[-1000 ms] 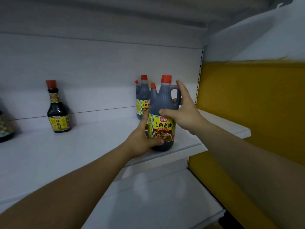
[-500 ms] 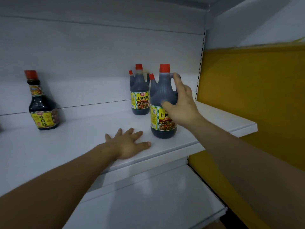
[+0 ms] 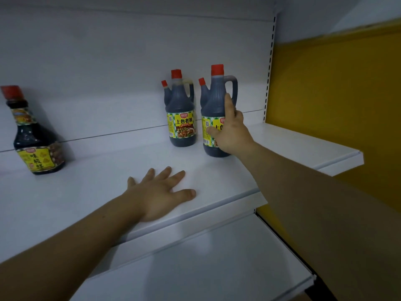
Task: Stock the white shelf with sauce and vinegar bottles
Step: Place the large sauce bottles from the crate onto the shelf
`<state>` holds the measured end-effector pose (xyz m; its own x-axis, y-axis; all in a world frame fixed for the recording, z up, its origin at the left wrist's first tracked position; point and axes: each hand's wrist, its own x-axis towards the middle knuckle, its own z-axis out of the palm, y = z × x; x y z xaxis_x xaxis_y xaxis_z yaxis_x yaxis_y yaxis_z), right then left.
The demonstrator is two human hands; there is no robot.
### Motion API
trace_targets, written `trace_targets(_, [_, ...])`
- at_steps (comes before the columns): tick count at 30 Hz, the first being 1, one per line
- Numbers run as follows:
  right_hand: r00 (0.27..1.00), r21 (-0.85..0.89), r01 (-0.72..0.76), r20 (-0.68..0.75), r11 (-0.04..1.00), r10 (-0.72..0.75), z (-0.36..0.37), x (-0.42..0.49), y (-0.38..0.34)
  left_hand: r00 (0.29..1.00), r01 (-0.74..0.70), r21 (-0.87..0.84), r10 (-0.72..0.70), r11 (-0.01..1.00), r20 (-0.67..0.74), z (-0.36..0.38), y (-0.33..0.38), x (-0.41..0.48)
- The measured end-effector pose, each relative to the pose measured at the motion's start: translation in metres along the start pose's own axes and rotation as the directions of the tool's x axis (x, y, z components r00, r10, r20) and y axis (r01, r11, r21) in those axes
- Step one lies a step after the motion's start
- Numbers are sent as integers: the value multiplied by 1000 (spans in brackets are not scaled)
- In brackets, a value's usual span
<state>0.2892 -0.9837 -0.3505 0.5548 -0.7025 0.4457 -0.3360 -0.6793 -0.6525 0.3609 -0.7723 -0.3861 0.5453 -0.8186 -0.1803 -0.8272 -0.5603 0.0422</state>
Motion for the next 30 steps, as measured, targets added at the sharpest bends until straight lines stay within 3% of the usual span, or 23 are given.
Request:
trace_targets(14, [999, 220, -49, 24, 974, 45, 47, 71, 22, 1000, -7, -62, 6, 998, -15, 4, -2, -3])
trace_targets(30, [995, 256, -91, -20, 962, 100, 69, 91, 26, 1000, 0, -72, 0, 997, 2, 4, 0, -4])
